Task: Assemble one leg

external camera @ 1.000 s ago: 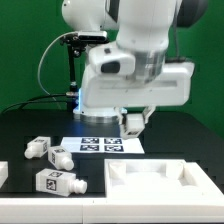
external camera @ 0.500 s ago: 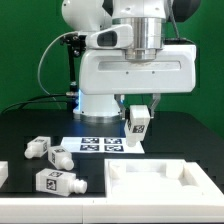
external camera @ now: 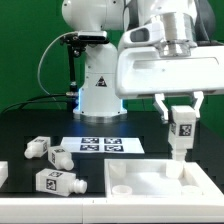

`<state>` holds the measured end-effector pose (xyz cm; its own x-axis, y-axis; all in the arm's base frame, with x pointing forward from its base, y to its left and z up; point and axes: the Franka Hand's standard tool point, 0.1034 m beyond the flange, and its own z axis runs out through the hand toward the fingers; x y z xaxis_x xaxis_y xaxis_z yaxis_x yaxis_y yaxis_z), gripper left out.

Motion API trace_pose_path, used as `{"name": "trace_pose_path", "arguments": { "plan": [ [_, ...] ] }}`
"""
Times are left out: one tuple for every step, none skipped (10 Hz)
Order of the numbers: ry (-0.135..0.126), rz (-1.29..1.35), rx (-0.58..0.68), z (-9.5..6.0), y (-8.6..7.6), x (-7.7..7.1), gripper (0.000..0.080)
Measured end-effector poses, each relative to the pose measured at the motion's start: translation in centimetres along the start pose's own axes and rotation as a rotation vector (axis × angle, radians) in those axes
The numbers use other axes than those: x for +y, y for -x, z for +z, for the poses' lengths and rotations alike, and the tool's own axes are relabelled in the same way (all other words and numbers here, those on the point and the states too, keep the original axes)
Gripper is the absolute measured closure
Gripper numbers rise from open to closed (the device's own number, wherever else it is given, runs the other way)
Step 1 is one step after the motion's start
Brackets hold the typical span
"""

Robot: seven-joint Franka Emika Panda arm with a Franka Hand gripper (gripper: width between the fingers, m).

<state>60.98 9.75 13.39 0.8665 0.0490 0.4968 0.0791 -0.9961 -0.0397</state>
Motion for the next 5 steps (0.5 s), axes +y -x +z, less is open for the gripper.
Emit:
{"name": "trace_pose_path", "arguments": {
  "plan": [
    [0.007,-0.022,0.089,-0.18,-0.17,0.43,0.0515],
    [0.01,-0.024,0.088,0.02,0.37,0.58,0.0515],
    [0.009,-0.027,0.087,0.03,0.31,0.52,0.0515],
    [0.009,-0.034,0.086,0.08,0.37,0.53,0.0515],
    [0.013,-0.052,0.097,0.58,0.42,0.67,0.0515]
  ]
}}
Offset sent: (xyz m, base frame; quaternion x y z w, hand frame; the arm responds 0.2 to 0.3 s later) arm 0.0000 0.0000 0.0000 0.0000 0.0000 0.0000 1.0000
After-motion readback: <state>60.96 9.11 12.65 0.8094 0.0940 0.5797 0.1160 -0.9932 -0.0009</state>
